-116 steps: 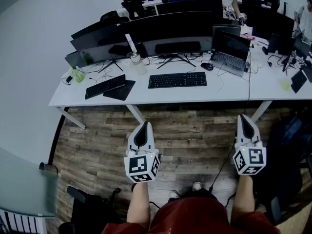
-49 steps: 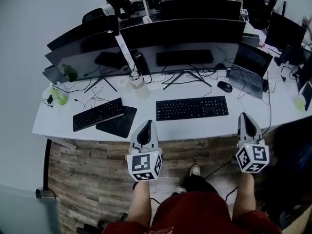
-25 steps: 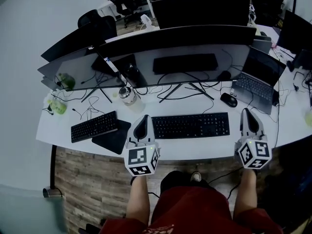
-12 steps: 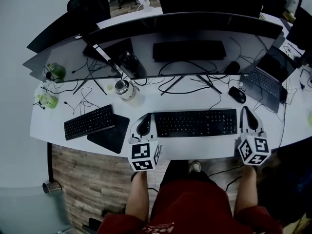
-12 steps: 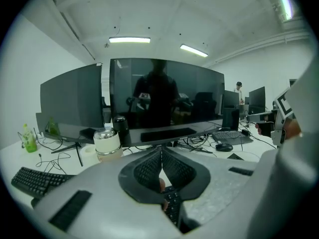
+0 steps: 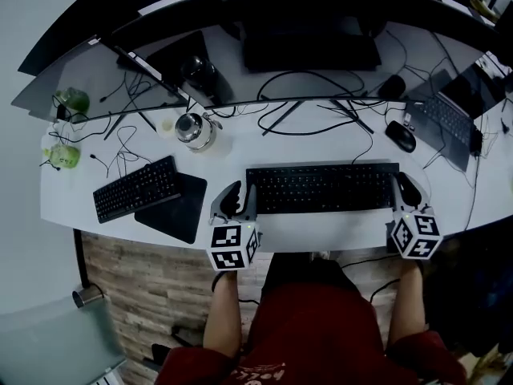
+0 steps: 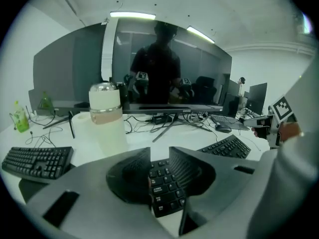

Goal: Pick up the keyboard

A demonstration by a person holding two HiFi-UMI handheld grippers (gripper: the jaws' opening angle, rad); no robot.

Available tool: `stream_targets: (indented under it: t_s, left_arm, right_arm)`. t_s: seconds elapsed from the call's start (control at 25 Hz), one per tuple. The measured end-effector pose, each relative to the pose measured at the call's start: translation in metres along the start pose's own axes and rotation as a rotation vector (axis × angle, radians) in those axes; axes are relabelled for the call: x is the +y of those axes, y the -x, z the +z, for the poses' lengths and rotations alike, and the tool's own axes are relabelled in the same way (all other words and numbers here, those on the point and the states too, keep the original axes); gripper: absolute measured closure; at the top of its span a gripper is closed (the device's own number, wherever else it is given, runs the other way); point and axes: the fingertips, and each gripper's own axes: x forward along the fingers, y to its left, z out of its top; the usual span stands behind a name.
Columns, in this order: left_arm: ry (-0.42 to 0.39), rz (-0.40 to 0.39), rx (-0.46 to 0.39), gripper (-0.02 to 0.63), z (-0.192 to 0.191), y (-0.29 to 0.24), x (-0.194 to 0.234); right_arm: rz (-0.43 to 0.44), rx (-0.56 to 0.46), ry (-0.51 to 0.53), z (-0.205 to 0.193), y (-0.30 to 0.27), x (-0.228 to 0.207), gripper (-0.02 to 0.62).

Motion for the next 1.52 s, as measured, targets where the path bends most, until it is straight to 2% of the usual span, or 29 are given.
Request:
stream_targets:
  t_s: [0.08,0.28,0.36,0.48,0.84,1.08,1.52]
  left_arm:
    - [0.019,-0.024,0.040,0.481,-0.015,-0.006,0.002]
    - [0.046,-0.079,0.120,0.383,-0.041,-0.021,0.000]
    - [0.056,-0.103,0.151,0.350,-0.050,-0.026,-0.003]
    - [0.075,-0.123,0.191,0.321,-0.062,-0.033,-0.005]
    - [0.127,-0.188,0.291,0.273,-0.083,-0.052,-0.009]
    - [0.115,-0.206,0.346,0.265,-0.090,-0.061,-0.010]
    - [0.132,-0.185,0.478,0.265,-0.097,-0.065,-0.008]
  right_arm:
    - [0.007,0.049,-0.005,-0.017,-0.007,-0.002,0.489]
    - [0.046,0.168,-0.020,-0.052,-0.023,-0.003,0.317]
    - [0.055,0.211,-0.023,-0.065,-0.028,-0.007,0.268]
    - [0.053,0.264,-0.038,-0.081,-0.035,-0.015,0.227]
    - [0.102,0.352,-0.090,-0.100,-0.050,-0.019,0.195]
    - [0.136,0.390,-0.100,-0.103,-0.056,-0.016,0.187]
    - [0.144,0.406,-0.100,-0.104,-0.058,-0.016,0.188]
